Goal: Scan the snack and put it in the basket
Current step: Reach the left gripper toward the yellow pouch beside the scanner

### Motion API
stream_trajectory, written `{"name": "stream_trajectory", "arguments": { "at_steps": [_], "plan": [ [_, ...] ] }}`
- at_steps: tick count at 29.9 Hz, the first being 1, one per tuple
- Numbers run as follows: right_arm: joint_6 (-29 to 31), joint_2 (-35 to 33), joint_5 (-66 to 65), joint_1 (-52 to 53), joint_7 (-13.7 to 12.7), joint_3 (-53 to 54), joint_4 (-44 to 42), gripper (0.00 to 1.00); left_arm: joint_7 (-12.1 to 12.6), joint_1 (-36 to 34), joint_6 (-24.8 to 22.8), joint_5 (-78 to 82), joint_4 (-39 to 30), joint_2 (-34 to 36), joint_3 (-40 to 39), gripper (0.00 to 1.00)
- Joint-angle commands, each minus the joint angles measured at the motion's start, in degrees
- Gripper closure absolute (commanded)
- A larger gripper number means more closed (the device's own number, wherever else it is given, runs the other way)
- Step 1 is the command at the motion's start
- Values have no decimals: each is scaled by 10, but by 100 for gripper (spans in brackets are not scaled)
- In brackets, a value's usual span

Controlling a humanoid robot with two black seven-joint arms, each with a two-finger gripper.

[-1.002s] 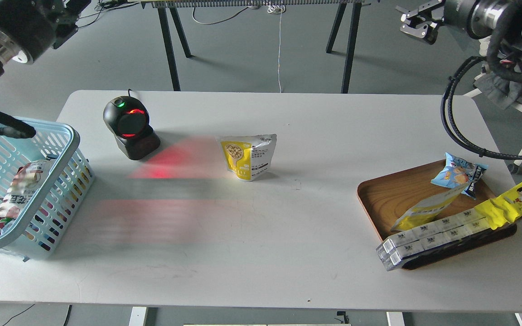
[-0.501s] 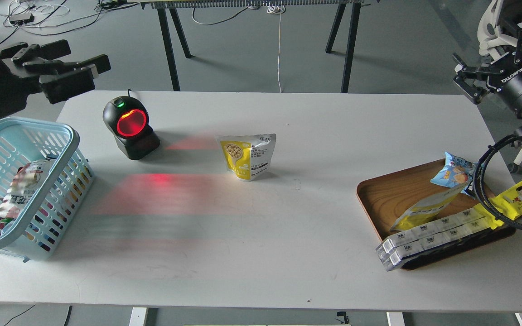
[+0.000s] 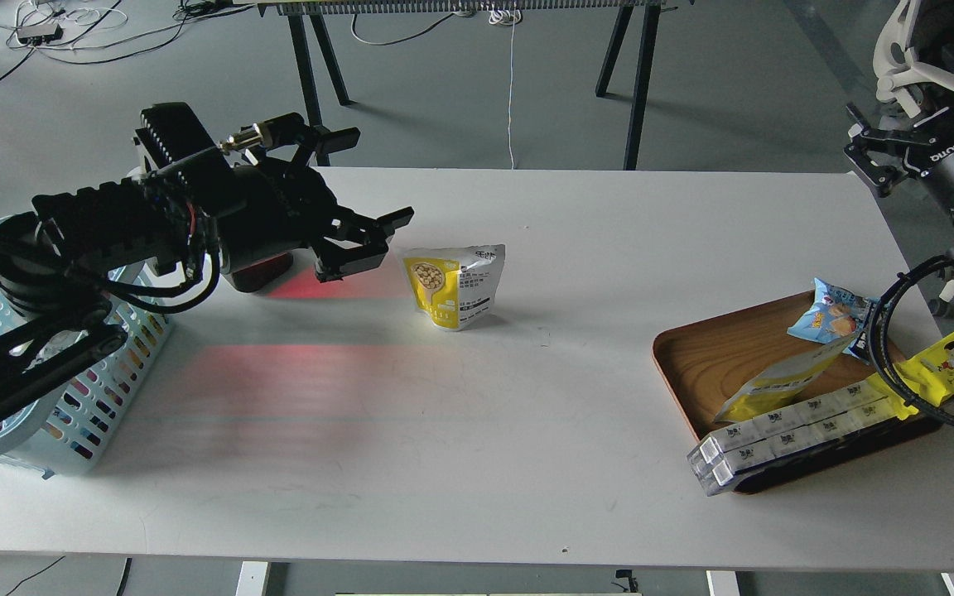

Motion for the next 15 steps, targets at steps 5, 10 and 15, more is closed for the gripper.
{"name": "stream_trajectory", "arguments": {
  "at_steps": [5, 10, 15],
  "plan": [
    [0, 3, 0, 0, 0, 1, -9, 2, 0, 0, -58, 0, 49, -93, 17, 2],
    [0, 3, 0, 1, 0, 2, -9, 2, -1, 3, -58, 0, 97, -144, 18, 2],
    [0, 4, 0, 0, 1, 3, -10, 2, 0, 3, -62, 0, 140, -182, 18, 3]
  ]
}}
